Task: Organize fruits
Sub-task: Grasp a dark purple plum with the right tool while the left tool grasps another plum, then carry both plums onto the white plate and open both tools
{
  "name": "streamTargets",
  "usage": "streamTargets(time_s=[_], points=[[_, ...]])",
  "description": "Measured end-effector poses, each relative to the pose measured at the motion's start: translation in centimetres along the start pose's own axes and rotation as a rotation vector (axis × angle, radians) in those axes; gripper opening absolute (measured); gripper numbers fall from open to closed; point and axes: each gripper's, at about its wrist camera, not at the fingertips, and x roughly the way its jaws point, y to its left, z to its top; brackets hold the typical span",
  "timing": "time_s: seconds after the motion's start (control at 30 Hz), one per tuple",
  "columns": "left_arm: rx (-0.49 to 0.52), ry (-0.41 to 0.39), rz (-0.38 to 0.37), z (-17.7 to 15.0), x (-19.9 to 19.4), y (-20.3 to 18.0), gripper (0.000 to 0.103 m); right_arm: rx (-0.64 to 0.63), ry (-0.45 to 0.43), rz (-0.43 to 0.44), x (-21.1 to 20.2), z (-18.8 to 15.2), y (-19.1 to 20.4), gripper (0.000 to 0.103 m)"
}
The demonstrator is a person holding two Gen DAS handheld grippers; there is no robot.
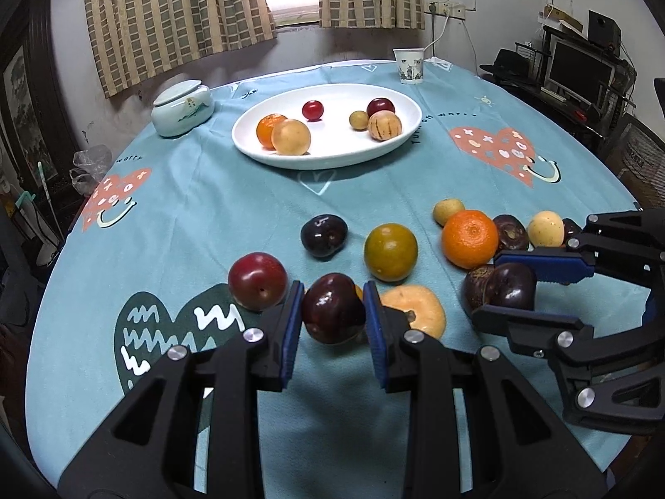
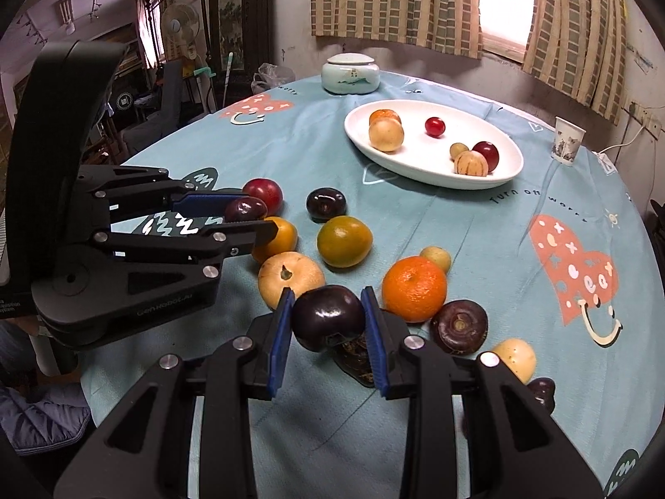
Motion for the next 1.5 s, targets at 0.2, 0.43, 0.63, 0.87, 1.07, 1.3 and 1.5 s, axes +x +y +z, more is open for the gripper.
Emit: streamTargets(time_s=[0.2, 0.43, 0.63, 0.87, 1.07, 1.3, 1.5], points=[[-0.01, 0.004, -0.004, -0.3, 0.2, 0.5, 0.029, -0.001, 0.012, 0.012, 0.3, -0.2, 0.4, 0.033], [-0.026, 0.017, -0.013, -0.9, 0.0, 1.9, 0.029, 0.003, -0.002, 0.027, 0.0, -0.3, 0.8, 0.033], [0.01, 0.021, -0.028, -0.4, -0.2, 1.8, 0.029, 0.001, 0.009, 0.032, 0.3, -0.2, 0.7, 0.033], [0.005, 0.025, -0.034, -0.7, 0.1, 1.4, 0.029, 0.015, 0.011, 0.048, 0.7, -0.7, 0.6, 0.033], [-0.01, 0.017, -0.053, 2.4, 0.4, 1.7, 0.029, 0.008, -0.014, 0.014, 0.0, 0.8, -0.2, 0.033], [-0.087, -0.02, -0.051, 11.1, 3.2, 2.9, 0.03, 0.038, -0.178, -0.013, -1.6, 7.3, -4.4, 0.033], [-0.085, 0.025, 0.029, 14.8, 8.2, 2.9, 0.03, 0.124, -0.186, -0.024, 1.2, 11.9, -9.0, 0.033]])
